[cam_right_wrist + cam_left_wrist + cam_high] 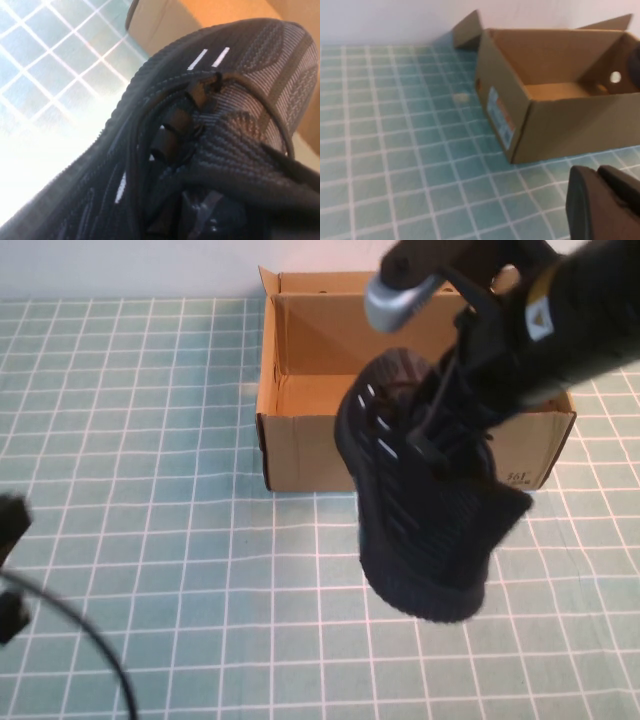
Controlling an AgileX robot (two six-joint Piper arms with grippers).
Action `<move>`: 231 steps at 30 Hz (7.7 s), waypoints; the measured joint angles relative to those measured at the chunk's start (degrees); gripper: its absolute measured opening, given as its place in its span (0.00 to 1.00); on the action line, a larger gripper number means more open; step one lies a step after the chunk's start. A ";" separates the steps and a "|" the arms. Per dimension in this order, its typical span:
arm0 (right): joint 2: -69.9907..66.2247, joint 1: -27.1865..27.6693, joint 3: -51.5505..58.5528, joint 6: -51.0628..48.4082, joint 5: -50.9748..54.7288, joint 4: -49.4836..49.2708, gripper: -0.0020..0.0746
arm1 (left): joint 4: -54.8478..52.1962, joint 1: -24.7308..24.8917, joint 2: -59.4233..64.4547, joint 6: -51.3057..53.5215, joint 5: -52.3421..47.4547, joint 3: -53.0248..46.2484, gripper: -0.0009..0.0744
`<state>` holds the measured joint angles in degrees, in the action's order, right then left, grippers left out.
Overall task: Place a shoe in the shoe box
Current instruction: Hand over the shoe, then place the shoe in the shoe box
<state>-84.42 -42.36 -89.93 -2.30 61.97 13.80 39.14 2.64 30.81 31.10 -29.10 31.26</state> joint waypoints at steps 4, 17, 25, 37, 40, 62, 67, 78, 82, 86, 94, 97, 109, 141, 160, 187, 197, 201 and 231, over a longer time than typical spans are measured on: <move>-2.88 0.00 -3.53 0.00 0.25 0.95 0.02 | 11.77 0.00 8.15 13.36 -1.40 3.92 0.01; -14.79 1.83 -20.01 0.00 3.21 2.88 0.02 | 35.83 8.24 31.77 41.63 2.56 14.92 0.01; -20.91 7.45 -28.07 0.00 4.63 2.22 0.02 | 35.26 26.85 40.44 45.16 17.31 24.41 0.01; -22.43 9.59 -30.36 0.00 4.89 0.57 0.02 | 38.00 34.43 43.05 53.06 15.46 26.58 0.81; -22.43 9.59 -30.36 0.22 4.89 0.24 0.02 | 41.00 35.72 44.06 53.78 15.63 26.95 0.86; -22.52 9.59 -30.36 0.98 4.56 -3.45 0.02 | 44.90 45.16 55.06 57.98 39.26 29.81 0.88; -22.52 9.59 -30.36 0.98 4.43 -3.45 0.02 | 45.03 45.16 55.91 57.98 41.86 29.81 0.87; -22.52 9.59 -30.36 0.98 4.43 -3.45 0.02 | 44.80 45.16 56.14 59.51 44.67 29.94 0.54; -22.56 9.59 -30.36 0.98 4.43 -3.45 0.02 | 44.68 45.16 56.14 60.47 44.91 29.94 0.44; -22.56 9.59 -30.36 0.98 5.25 -3.20 0.02 | 44.68 45.16 56.14 60.95 45.15 29.94 0.22; -22.56 9.59 -30.36 0.97 7.01 -2.76 0.02 | 44.68 45.16 56.14 63.84 46.26 29.94 0.09; -22.56 9.59 -30.36 0.84 8.06 -2.76 0.05 | 44.68 45.16 56.14 66.27 46.26 29.94 0.09; -21.46 9.59 -30.78 1.90 10.12 -1.67 0.35 | 43.45 36.27 56.39 68.58 31.16 30.21 0.08; 26.49 6.47 24.01 18.02 2.97 -0.29 0.02 | 33.67 11.97 97.91 66.57 -25.19 85.17 0.08; 31.01 6.47 25.86 22.03 3.37 0.95 0.02 | 28.28 13.31 101.27 65.73 -19.66 88.57 0.07; 31.01 6.47 25.86 22.24 3.50 0.52 0.02 | 29.86 14.16 105.38 65.83 -15.65 88.76 0.23; 31.01 6.47 25.86 22.13 3.50 -0.26 0.02 | 32.94 15.28 105.14 56.94 -11.82 88.81 0.51; 31.01 6.47 26.11 21.91 3.50 -0.59 0.02 | 32.59 15.28 103.31 47.08 -10.00 88.81 0.51; 30.93 6.47 34.01 19.32 -1.66 -0.49 0.02 | -34.01 22.92 104.96 -24.93 -18.49 101.48 0.42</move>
<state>-53.49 -35.89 -55.92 17.03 60.31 13.30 5.13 25.56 135.77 6.17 -47.59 132.74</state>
